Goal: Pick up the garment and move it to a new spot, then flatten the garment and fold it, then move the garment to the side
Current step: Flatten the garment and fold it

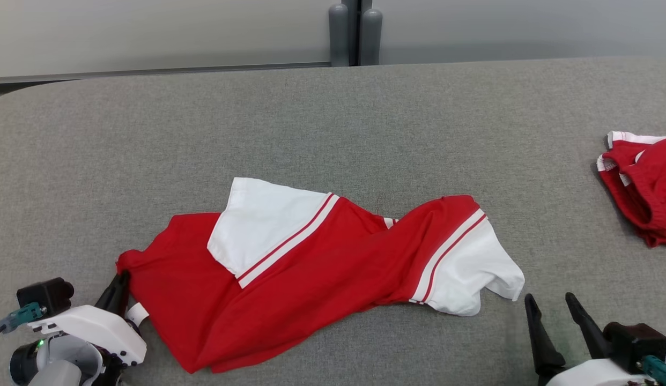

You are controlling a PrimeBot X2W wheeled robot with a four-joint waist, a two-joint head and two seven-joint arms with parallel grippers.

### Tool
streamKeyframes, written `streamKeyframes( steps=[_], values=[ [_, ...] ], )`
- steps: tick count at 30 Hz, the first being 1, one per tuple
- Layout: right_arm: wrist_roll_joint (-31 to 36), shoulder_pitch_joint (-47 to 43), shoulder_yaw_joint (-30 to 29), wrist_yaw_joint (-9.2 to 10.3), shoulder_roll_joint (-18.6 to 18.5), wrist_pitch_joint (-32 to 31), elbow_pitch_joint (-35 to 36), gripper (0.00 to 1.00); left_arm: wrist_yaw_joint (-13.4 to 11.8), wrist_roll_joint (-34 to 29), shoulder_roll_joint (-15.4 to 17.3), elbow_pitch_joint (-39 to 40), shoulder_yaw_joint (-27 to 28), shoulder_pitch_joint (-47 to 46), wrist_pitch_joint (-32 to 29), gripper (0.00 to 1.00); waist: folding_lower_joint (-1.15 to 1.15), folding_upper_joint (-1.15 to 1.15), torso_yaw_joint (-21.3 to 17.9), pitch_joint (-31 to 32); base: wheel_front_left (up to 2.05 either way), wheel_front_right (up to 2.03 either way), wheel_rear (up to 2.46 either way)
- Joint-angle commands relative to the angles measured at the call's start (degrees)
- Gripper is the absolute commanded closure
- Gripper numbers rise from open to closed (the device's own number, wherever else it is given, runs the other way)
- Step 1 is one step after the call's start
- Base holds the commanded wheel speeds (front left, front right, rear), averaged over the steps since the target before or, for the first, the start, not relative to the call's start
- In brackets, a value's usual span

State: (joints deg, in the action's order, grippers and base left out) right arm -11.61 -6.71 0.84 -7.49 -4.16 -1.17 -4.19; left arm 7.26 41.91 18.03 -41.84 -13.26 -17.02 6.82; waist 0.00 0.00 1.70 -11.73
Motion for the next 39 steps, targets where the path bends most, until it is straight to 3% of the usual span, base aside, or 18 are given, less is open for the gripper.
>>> streamKeyframes(
  steps=[1,9,10,11,15,22,30,39],
  values=[
    [-0.6,1.0,0.2,0.01,0.1,0.5,-0.2,0.0,0.3,0.2,0.5,-0.2,0.0,-1.0,0.3,1.0,0.0,0.0,0.2,-0.3,0.0,0.0,0.0],
    [-2.3,7.0,3.6,0.01,0.4,2.5,-8.2,0.0,0.2,2.2,1.1,0.3,-2.5,-2.5,1.9,1.0,0.0,0.0,1.3,-1.9,0.0,0.0,0.0],
    [-2.5,7.7,4.3,0.01,0.2,2.3,-9.1,0.77,0.2,2.5,1.3,0.5,-2.7,-2.6,2.5,1.0,0.0,0.0,1.4,-2.0,0.0,0.0,0.0],
    [-2.8,8.4,4.3,0.01,0.0,2.4,-9.6,1.0,0.2,2.7,1.5,0.8,-2.8,-2.7,3.1,1.0,0.0,0.0,1.6,-2.0,0.0,0.0,0.0],
    [-3.3,9.3,2.9,0.01,-1.3,4.1,-8.0,1.0,0.2,3.2,2.4,2.9,-2.4,-3.0,5.8,1.0,0.0,0.0,2.4,-1.9,0.0,0.0,0.0],
    [-2.2,8.1,-1.2,0.01,-3.7,4.8,2.4,1.0,-1.3,2.6,4.1,13.4,1.4,-0.9,8.0,1.0,0.0,0.0,2.9,-1.3,0.0,0.0,0.0],
    [1.7,8.3,-8.2,0.01,-4.5,2.0,15.0,1.0,-6.8,0.6,7.2,31.5,5.6,2.2,8.2,1.0,0.0,0.0,2.7,0.9,0.0,0.0,0.0],
    [2.5,8.9,-14.6,0.01,-6.6,-0.2,22.0,1.0,-12.5,-1.8,11.0,48.0,9.1,5.2,6.8,1.0,0.0,0.0,2.0,4.8,0.0,0.0,0.0]
  ],
)
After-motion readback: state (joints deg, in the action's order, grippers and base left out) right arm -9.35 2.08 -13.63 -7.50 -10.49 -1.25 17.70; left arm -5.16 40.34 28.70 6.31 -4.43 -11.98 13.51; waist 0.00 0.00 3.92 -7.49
